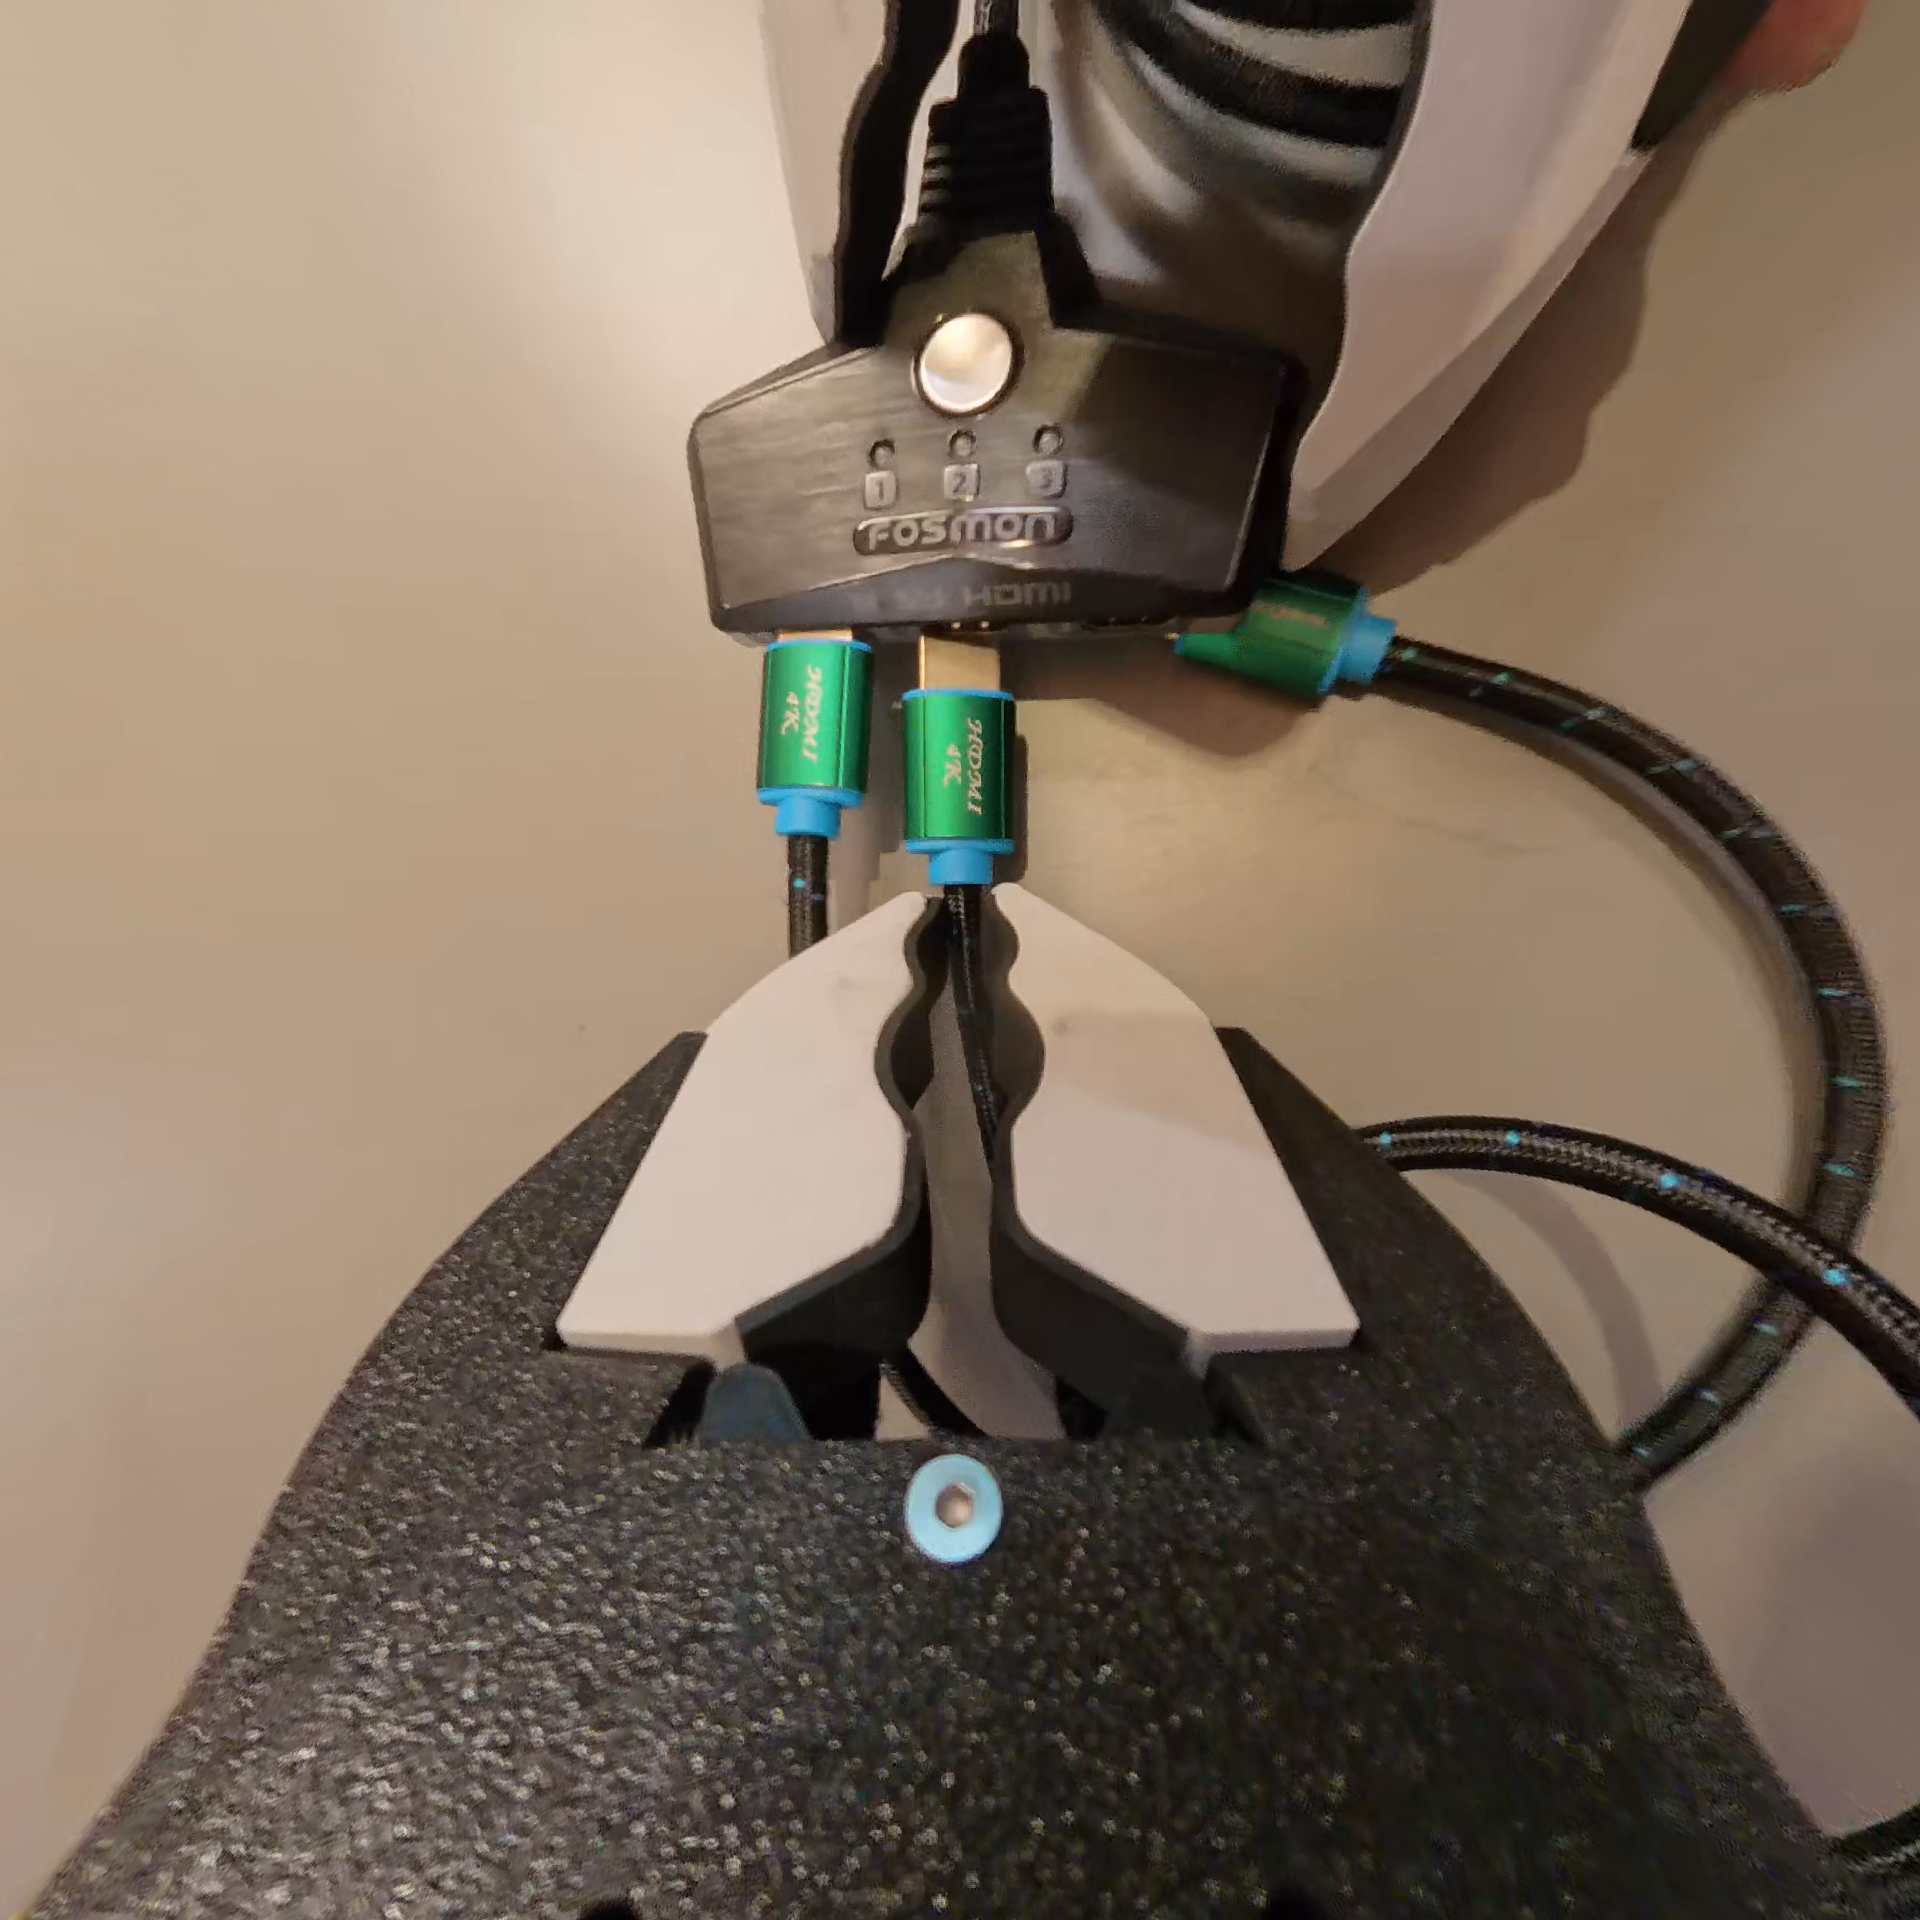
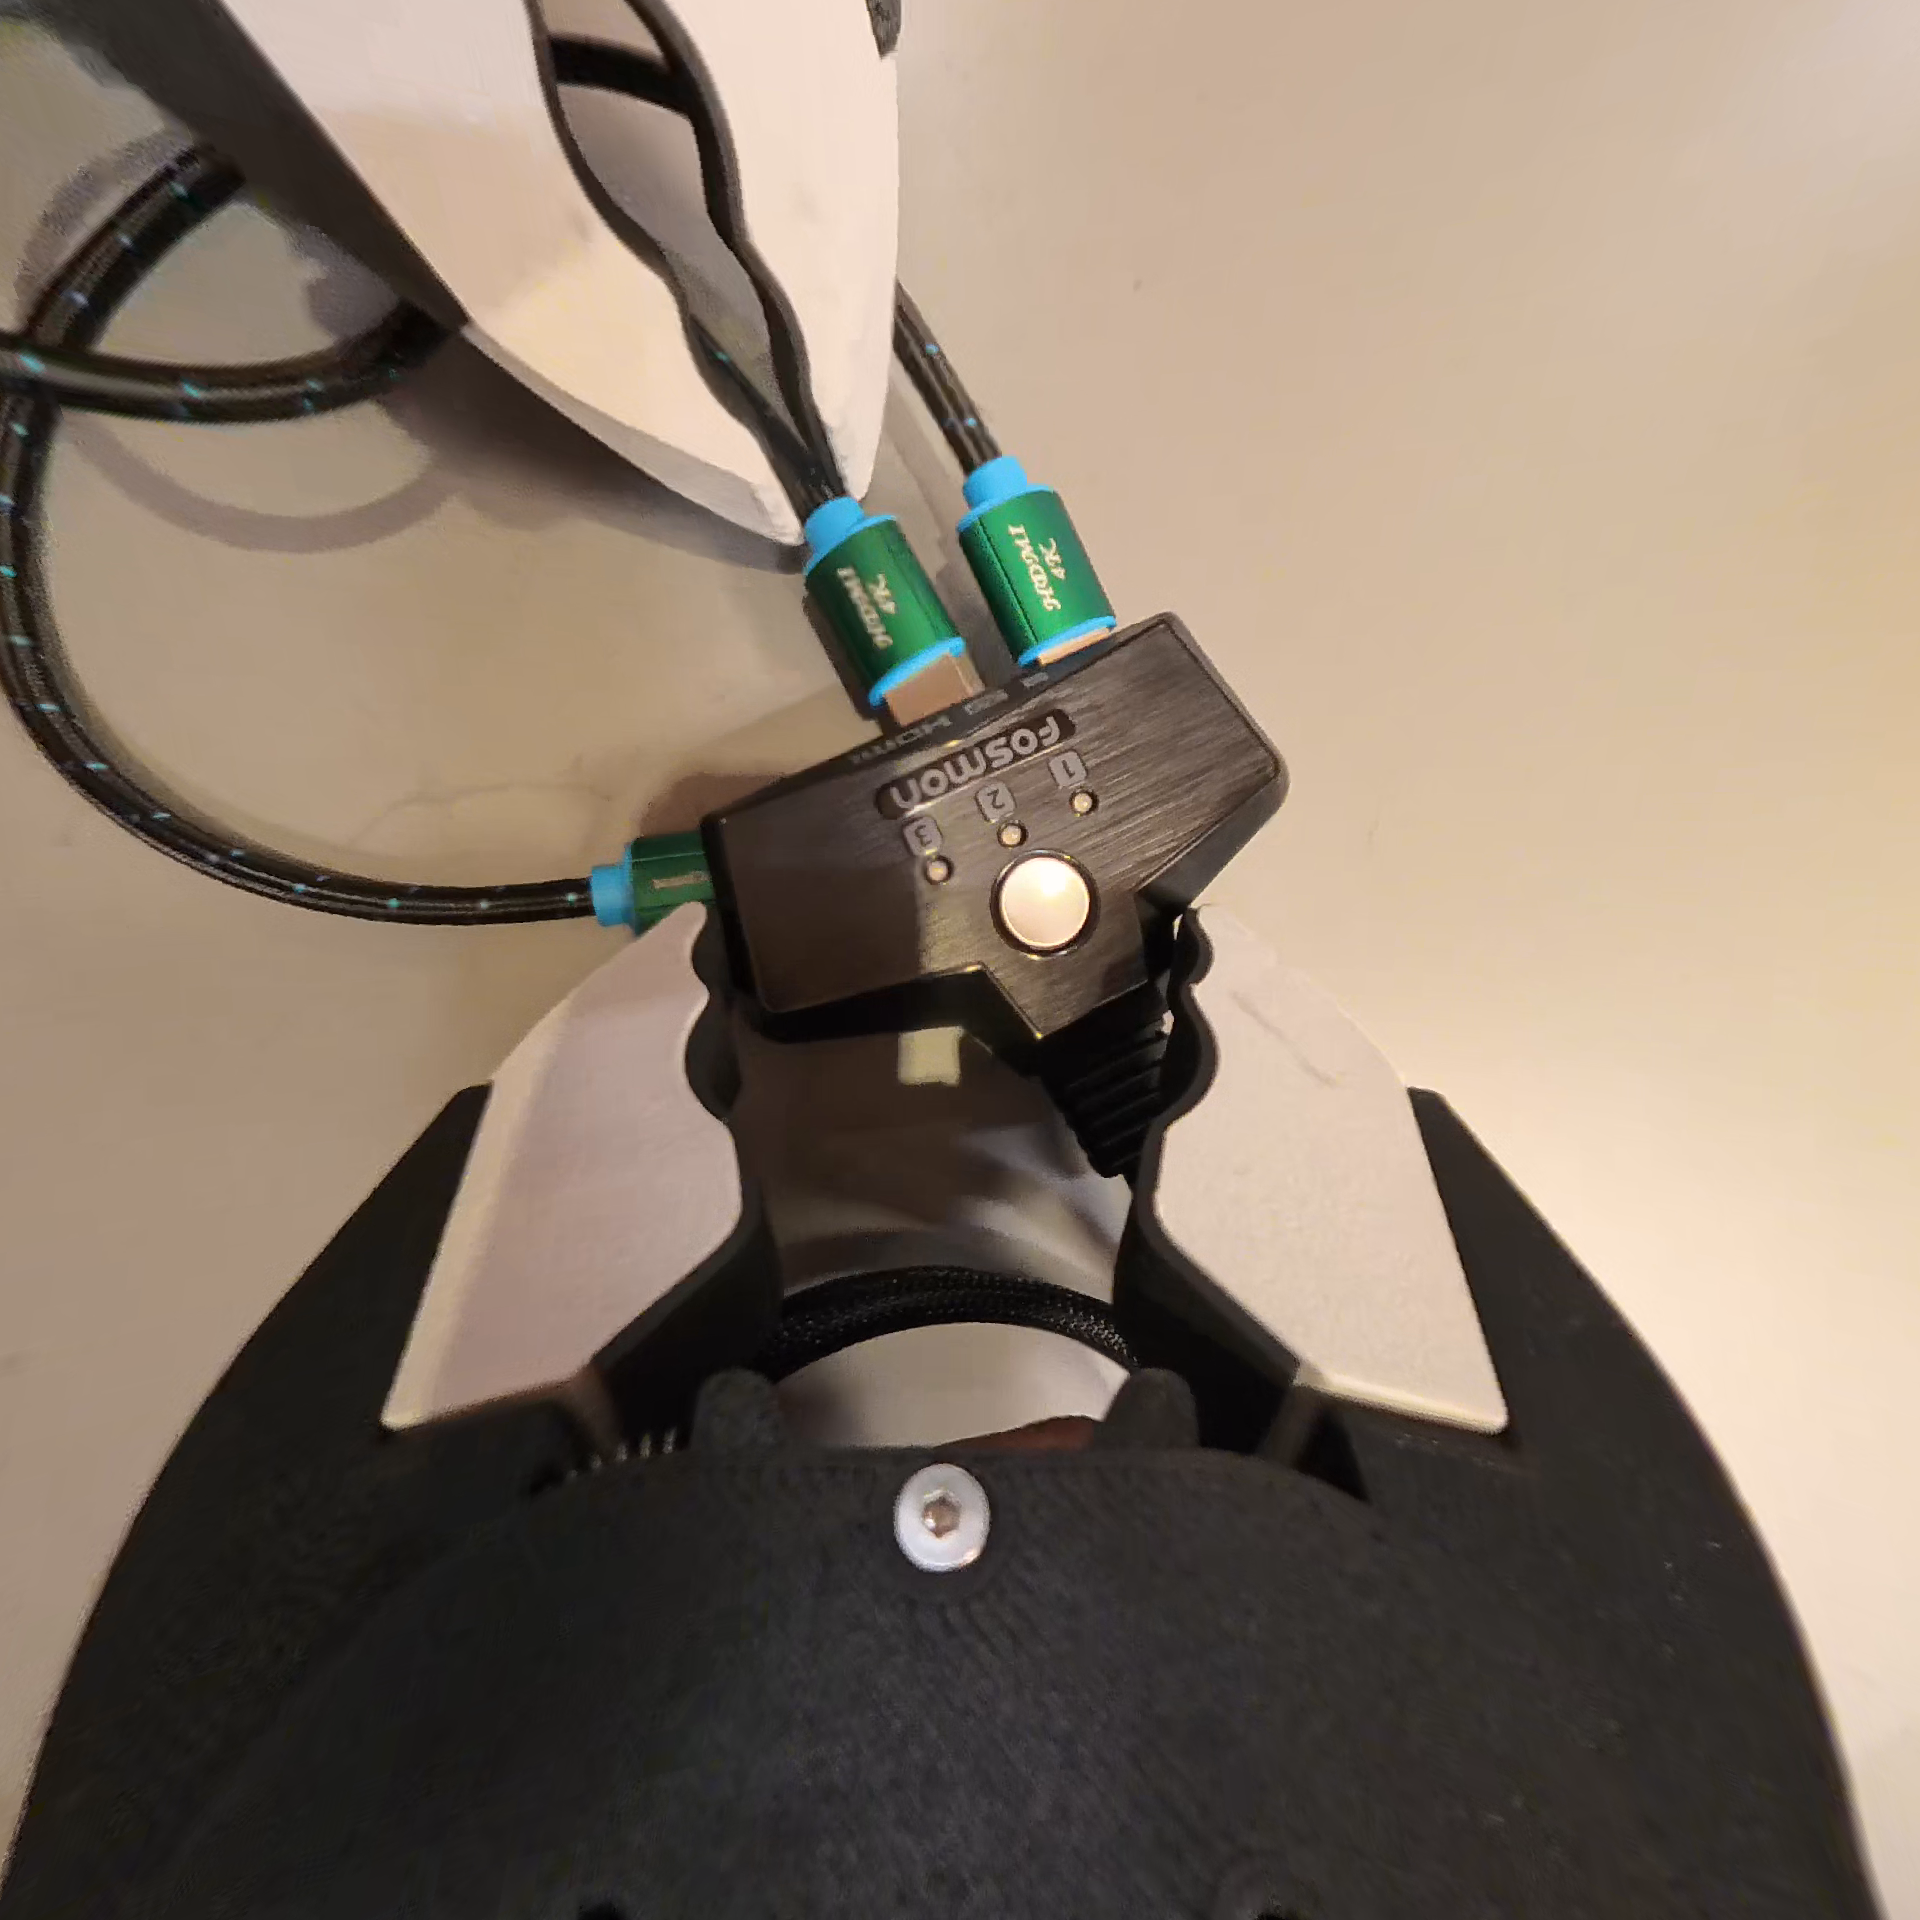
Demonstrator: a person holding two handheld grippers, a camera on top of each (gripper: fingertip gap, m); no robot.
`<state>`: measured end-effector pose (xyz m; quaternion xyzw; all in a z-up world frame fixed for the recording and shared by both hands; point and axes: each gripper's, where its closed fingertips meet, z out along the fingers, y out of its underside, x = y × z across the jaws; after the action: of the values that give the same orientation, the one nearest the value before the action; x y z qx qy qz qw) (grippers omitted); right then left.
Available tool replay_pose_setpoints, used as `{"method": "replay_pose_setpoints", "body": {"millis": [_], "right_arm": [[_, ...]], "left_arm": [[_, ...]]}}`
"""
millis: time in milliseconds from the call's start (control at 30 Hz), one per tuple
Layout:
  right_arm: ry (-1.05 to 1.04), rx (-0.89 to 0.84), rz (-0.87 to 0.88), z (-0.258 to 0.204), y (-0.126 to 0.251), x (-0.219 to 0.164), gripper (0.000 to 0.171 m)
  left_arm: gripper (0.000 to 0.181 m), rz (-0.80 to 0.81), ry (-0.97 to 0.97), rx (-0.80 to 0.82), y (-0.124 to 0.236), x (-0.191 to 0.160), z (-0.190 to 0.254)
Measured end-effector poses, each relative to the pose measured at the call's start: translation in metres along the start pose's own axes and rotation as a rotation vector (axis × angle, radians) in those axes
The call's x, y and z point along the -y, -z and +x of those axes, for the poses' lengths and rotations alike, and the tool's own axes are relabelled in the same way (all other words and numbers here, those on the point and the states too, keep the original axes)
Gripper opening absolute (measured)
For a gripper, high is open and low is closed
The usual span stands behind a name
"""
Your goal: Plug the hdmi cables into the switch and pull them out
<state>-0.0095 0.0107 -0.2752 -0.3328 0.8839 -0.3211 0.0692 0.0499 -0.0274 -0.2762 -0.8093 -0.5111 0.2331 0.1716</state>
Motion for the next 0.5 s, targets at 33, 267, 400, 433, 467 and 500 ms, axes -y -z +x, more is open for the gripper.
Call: {"method": "replay_pose_setpoints", "body": {"millis": [33, 267, 400, 433, 467, 500], "right_arm": [[0.006, -0.012, 0.005, 0.0016, 0.0005, 0.0006, 0.081], [0.048, -0.040, 0.024, 0.0057, 0.0021, 0.0022, 0.081], [0.050, -0.039, 0.033, 0.0061, 0.0019, 0.0032, 0.081], [0.050, -0.040, 0.032, 0.0062, 0.0016, 0.0030, 0.081], [0.049, -0.041, 0.031, 0.0062, 0.0012, 0.0029, 0.081], [0.047, -0.042, 0.030, 0.0062, 0.0008, 0.0030, 0.081]], "left_arm": [[0.006, 0.021, 0.021, -0.026, 0.0021, 0.0020, 0.0015], [0.006, 0.086, 0.120, -0.126, 0.0051, 0.0061, 0.0056], [0.006, 0.086, 0.122, -0.117, 0.0060, 0.0064, 0.0046], [0.006, 0.082, 0.133, -0.112, 0.0055, 0.0061, 0.0039], [0.006, 0.078, 0.144, -0.109, 0.0046, 0.0056, 0.0035], [0.006, 0.073, 0.150, -0.104, 0.0038, 0.0050, 0.0029]]}}
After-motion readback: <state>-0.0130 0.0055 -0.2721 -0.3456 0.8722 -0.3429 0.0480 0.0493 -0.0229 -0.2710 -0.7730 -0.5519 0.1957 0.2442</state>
